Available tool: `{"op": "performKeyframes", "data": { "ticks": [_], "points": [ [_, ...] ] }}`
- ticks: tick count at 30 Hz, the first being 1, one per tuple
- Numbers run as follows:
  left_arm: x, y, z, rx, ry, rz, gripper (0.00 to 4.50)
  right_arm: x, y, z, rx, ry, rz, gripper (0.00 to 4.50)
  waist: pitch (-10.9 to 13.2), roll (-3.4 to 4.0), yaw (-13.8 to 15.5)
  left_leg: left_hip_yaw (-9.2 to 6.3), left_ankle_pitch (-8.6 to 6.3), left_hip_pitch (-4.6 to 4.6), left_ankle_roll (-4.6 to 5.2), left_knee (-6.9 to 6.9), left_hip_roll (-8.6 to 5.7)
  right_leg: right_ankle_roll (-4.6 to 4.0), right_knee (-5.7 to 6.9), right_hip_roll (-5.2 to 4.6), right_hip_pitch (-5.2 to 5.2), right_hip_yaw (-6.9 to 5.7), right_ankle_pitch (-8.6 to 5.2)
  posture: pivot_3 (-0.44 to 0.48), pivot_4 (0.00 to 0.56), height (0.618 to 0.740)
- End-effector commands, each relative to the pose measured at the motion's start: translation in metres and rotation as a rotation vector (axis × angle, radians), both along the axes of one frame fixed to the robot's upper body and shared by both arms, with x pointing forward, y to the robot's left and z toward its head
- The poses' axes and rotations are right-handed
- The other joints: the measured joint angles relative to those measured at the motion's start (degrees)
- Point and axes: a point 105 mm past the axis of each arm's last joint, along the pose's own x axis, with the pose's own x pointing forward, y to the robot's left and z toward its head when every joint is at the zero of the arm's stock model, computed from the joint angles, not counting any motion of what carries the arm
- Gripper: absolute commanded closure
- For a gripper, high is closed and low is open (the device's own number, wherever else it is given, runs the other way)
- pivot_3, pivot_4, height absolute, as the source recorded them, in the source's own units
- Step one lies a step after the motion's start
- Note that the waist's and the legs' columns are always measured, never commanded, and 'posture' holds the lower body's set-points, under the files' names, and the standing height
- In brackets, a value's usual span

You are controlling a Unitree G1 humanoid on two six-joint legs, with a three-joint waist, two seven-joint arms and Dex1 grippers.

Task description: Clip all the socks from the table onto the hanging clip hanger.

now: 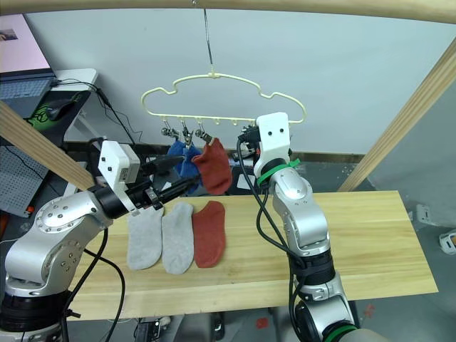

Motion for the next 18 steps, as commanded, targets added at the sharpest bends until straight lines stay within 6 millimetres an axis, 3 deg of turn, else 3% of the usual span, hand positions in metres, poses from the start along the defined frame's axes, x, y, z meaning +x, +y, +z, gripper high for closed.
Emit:
{"op": "performKeyframes", "data": {
  "ticks": [1,3,9,13,18],
  "points": [
    [-0.001,0.023,-0.004,-0.014,-0.037,0.159,0.56,-0.009,0.005,0.02,0.027,-0.068,0.027,4.5,0.0,0.0,0.0,0.0,0.0,0.0,0.01,0.0,0.03,0.0,0.0,-0.01,0.0,0.0,0.0,-0.123,0.251,0.736],
    [0.0,0.041,-0.015,-0.036,-0.026,0.301,0.02,-0.009,0.006,0.02,0.027,-0.064,0.033,4.5,0.0,0.0,0.1,-0.03,-0.01,-0.01,0.01,-0.02,0.04,0.0,-0.02,-0.03,-0.01,-0.01,0.0,-0.121,0.26,0.736],
    [-0.001,0.093,-0.057,-0.059,0.102,0.632,0.02,-0.013,0.009,0.019,0.025,-0.045,0.052,4.5,0.0,0.04,0.2,-0.06,-0.01,0.0,0.02,-0.02,0.06,0.0,0.0,-0.16,0.01,-0.02,0.0,-0.112,0.3,0.736],
    [-0.001,0.111,-0.092,-0.1,0.242,0.753,0.02,-0.015,0.01,0.018,0.016,-0.032,0.066,4.5,0.1,0.08,0.2,-0.04,-0.01,0.02,0.02,-0.02,0.05,0.01,0.0,-0.09,0.02,-0.04,0.0,-0.117,0.32,0.736],
    [0.005,0.111,-0.122,-0.09,0.345,0.781,0.02,-0.016,0.01,0.017,0.007,-0.024,0.072,4.5,0.2,0.19,0.2,-0.06,-0.01,0.02,0.03,-0.04,0.04,0.01,-0.03,-0.06,0.01,-0.05,-0.01,-0.125,0.333,0.736]
  ]
}}
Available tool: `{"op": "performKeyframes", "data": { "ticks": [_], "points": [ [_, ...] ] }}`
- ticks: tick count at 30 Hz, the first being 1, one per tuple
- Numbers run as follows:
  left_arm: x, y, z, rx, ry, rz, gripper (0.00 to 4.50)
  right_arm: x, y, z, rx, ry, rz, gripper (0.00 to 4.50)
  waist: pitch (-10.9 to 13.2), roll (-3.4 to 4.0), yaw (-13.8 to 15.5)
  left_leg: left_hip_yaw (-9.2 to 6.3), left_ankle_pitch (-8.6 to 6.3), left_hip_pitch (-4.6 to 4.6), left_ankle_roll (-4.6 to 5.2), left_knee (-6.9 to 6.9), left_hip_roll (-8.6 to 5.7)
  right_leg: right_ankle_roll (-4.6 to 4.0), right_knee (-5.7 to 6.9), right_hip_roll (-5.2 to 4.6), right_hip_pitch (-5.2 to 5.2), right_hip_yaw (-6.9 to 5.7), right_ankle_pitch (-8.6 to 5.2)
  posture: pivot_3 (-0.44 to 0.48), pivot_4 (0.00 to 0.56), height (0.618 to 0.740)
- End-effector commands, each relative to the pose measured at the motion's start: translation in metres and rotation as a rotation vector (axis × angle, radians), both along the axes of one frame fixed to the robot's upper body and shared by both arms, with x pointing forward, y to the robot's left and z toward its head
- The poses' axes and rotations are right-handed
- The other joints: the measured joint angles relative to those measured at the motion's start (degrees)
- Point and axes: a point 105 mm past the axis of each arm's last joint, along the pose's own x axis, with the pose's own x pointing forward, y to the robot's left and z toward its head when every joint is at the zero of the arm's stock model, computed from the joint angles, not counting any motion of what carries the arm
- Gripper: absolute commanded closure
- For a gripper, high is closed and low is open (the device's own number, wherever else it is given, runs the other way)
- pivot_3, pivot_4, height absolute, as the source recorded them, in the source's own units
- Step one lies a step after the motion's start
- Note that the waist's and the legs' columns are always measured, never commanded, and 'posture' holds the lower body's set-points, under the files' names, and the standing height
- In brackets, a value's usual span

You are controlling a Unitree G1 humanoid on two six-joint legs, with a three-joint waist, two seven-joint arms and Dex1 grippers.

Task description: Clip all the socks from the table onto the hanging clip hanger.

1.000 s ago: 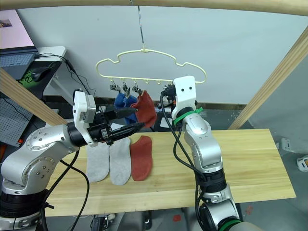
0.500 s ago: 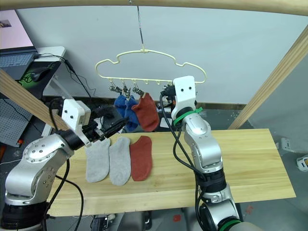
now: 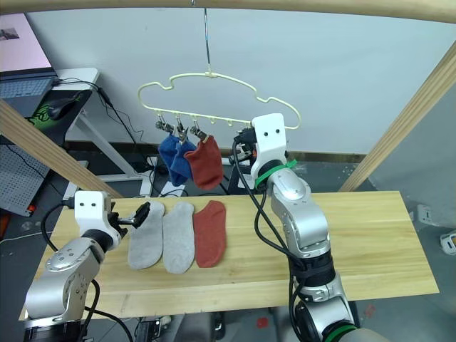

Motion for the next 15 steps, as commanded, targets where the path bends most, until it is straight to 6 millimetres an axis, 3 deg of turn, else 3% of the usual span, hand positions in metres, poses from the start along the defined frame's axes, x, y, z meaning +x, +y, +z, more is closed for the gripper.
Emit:
{"op": "performKeyframes", "data": {
  "ticks": [1,7,15],
  "points": [
    [0.006,-0.001,-0.008,-0.006,0.013,0.014,0.02,-0.011,0.005,0.019,0.022,-0.065,0.037,4.5,0.0,0.05,0.0,0.0,0.0,0.0,0.0,0.0,0.0,0.0,-0.01,0.01,0.0,0.0,0.0,-0.127,0.334,0.736],
    [0.025,-0.007,-0.024,-0.067,0.048,0.004,0.02,-0.013,0.006,0.02,0.01,-0.067,0.045,4.5,0.1,0.08,0.0,0.03,0.0,0.0,0.0,0.0,-0.02,0.0,-0.04,0.03,0.0,0.0,0.0,-0.139,0.342,0.736],
    [0.041,0.003,-0.041,-0.116,0.097,0.044,0.02,-0.015,0.008,0.02,0.001,-0.07,0.052,4.5,0.2,0.1,-0.2,0.04,-0.01,0.0,0.0,-0.12,-0.01,0.01,-0.16,0.08,-0.02,0.0,0.0,-0.149,0.345,0.736]
  ]
}}
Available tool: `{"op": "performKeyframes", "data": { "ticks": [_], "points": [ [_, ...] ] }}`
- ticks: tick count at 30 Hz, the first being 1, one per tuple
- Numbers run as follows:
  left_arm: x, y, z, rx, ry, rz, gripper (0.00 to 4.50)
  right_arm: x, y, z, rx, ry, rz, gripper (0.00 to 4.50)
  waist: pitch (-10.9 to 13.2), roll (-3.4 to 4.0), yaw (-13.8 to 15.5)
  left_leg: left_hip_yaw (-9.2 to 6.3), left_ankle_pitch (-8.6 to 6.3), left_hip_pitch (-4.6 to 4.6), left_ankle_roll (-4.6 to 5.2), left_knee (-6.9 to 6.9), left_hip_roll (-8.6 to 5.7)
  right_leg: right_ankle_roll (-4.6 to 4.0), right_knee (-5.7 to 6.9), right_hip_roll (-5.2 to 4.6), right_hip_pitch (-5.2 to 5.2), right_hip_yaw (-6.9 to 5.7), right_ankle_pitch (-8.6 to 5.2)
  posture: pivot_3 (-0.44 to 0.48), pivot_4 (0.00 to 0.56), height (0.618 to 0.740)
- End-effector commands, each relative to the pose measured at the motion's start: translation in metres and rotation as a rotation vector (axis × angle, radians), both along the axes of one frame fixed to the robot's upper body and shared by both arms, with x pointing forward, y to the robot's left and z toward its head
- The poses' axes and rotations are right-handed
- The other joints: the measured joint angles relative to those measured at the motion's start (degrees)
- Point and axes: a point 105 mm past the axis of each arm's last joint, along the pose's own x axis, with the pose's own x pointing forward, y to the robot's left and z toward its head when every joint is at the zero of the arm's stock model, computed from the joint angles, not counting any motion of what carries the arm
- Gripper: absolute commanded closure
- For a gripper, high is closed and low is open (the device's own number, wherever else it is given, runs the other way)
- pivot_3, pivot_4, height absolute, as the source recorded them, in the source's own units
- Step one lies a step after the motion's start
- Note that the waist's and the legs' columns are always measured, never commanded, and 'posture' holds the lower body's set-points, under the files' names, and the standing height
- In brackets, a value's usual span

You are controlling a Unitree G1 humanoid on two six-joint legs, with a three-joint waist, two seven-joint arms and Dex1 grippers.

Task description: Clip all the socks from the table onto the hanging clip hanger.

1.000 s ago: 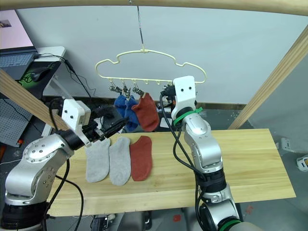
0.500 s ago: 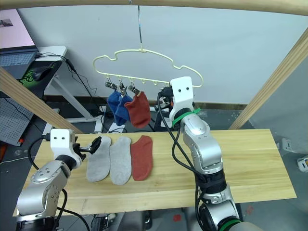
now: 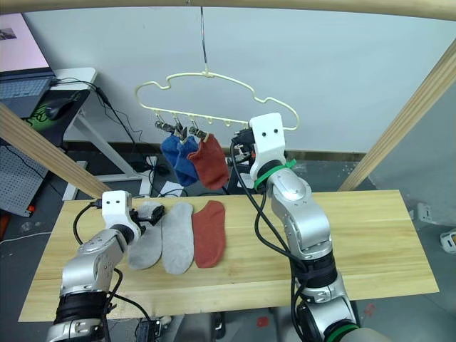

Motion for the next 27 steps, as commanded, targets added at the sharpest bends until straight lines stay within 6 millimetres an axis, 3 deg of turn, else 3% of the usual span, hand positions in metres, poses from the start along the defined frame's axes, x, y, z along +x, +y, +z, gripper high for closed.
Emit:
{"op": "performKeyframes", "data": {
  "ticks": [1,5,11,20,22,27],
  "points": [
    [0.0,0.006,-0.005,0.001,0.015,0.013,0.02,-0.011,0.005,0.018,0.025,-0.07,0.036,4.5,0.0,0.0,0.0,0.0,0.0,0.0,0.0,-0.03,0.0,0.0,-0.04,0.0,0.0,0.0,0.0,-0.15,0.345,0.736],
    [-0.001,0.006,-0.012,-0.004,0.052,0.011,0.56,-0.011,0.005,0.019,0.024,-0.071,0.033,4.5,0.0,0.03,0.0,0.01,0.01,0.02,0.0,-0.25,0.02,0.0,-0.21,-0.02,0.01,0.01,0.0,-0.155,0.345,0.736],
    [-0.007,0.005,-0.016,-0.004,0.069,0.015,2.04,-0.011,0.005,0.019,0.027,-0.073,0.031,4.5,0.0,0.04,0.0,0.04,0.01,0.06,-0.01,-0.66,0.08,0.0,-0.57,-0.29,0.02,0.01,0.0,-0.148,0.342,0.736],
    [-0.016,-0.002,-0.004,-0.019,0.003,-0.008,4.22,-0.013,0.007,0.019,0.029,-0.075,0.036,4.5,0.1,0.07,-0.1,0.08,0.0,0.04,0.0,-0.75,0.11,0.0,-0.76,-0.5,0.02,0.03,0.0,-0.15,0.338,0.736],
    [-0.018,-0.01,0.007,-0.025,-0.053,-0.046,4.42,-0.013,0.007,0.019,0.029,-0.075,0.036,4.5,0.1,0.08,-0.1,0.07,0.0,0.03,0.0,-0.76,0.11,0.0,-0.77,-0.51,0.02,0.02,0.0,-0.152,0.336,0.736],
    [-0.018,-0.041,0.047,0.029,-0.217,-0.212,4.43,-0.014,0.006,0.019,0.034,-0.077,0.037,4.5,0.1,0.09,0.0,0.03,0.0,-0.05,0.0,-0.78,0.1,0.0,-0.81,-0.54,0.0,-0.02,0.0,-0.156,0.33,0.736]
  ]
}}
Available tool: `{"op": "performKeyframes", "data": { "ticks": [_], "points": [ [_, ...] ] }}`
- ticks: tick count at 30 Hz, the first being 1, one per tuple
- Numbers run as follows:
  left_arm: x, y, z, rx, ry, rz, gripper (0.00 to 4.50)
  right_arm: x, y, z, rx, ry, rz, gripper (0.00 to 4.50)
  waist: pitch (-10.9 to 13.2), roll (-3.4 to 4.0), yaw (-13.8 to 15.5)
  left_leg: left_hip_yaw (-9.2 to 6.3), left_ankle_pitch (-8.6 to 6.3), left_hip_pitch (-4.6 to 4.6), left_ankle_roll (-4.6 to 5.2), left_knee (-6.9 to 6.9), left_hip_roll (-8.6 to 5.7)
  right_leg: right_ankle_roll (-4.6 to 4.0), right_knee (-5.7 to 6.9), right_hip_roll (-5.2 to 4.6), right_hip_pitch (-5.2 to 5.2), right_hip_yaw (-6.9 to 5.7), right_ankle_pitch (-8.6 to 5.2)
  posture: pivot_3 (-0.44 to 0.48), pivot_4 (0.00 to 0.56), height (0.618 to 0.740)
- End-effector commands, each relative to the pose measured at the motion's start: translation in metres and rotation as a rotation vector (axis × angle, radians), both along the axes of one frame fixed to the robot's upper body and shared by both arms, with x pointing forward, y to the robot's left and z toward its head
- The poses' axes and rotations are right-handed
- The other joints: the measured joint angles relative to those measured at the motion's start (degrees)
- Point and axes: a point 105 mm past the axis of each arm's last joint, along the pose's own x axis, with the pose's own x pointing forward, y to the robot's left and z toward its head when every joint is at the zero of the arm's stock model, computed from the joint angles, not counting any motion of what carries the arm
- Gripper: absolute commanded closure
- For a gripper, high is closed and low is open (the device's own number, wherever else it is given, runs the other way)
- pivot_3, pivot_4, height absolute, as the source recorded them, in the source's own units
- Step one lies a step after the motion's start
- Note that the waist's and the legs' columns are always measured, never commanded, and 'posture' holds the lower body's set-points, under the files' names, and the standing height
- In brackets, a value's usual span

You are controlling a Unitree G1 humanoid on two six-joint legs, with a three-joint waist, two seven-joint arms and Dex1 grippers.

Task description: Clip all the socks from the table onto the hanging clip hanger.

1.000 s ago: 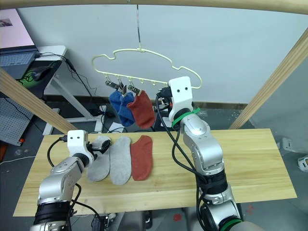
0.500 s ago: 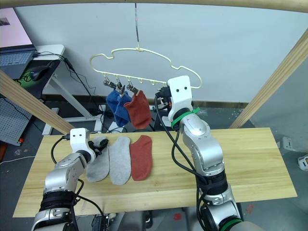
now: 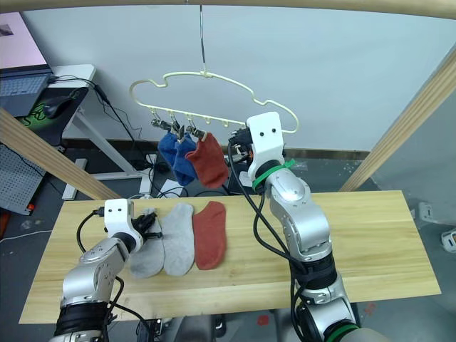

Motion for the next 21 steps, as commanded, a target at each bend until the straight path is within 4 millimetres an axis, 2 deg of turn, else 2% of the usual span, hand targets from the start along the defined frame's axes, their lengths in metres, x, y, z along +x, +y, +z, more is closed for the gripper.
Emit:
{"op": "performKeyframes", "data": {
  "ticks": [1,5,8,13,21],
  "points": [
    [0.002,-0.026,0.045,0.06,-0.185,-0.145,4.43,-0.01,0.003,0.017,0.037,-0.063,0.028,4.5,0.0,0.0,0.1,-0.01,0.0,-0.01,0.0,0.0,0.0,0.0,0.0,0.0,0.0,-0.01,0.0,-0.16,0.326,0.736],
    [-0.008,-0.069,0.095,0.117,-0.407,-0.363,4.43,-0.011,0.004,0.019,0.049,-0.067,0.032,4.5,0.0,0.01,0.0,0.03,0.0,-0.03,0.0,0.0,-0.06,0.0,-0.03,-0.06,0.0,0.02,0.0,-0.162,0.322,0.736],
    [-0.022,-0.096,0.117,0.199,-0.522,-0.498,4.43,-0.013,0.004,0.022,0.061,-0.071,0.037,4.5,0.0,0.02,0.0,0.03,0.0,-0.04,-0.01,-0.02,-0.06,0.01,-0.05,-0.07,0.0,0.02,0.0,-0.163,0.316,0.736],
    [-0.036,-0.128,0.126,0.384,-0.649,-0.65,4.43,-0.014,0.006,0.028,0.088,-0.077,0.056,4.5,0.0,0.05,-0.6,0.06,0.0,-0.03,0.0,-0.06,-0.06,0.01,-0.06,-0.05,-0.02,0.07,-0.01,-0.163,0.309,0.736],
    [-0.02,-0.151,0.12,0.622,-0.805,-0.655,4.44,-0.021,0.012,0.04,0.127,-0.09,0.113,4.5,0.0,0.06,-1.1,0.06,-0.01,-0.07,0.02,-0.03,-0.09,0.02,-0.05,-0.03,-0.05,0.05,-0.01,-0.185,0.302,0.736]
  ]
}}
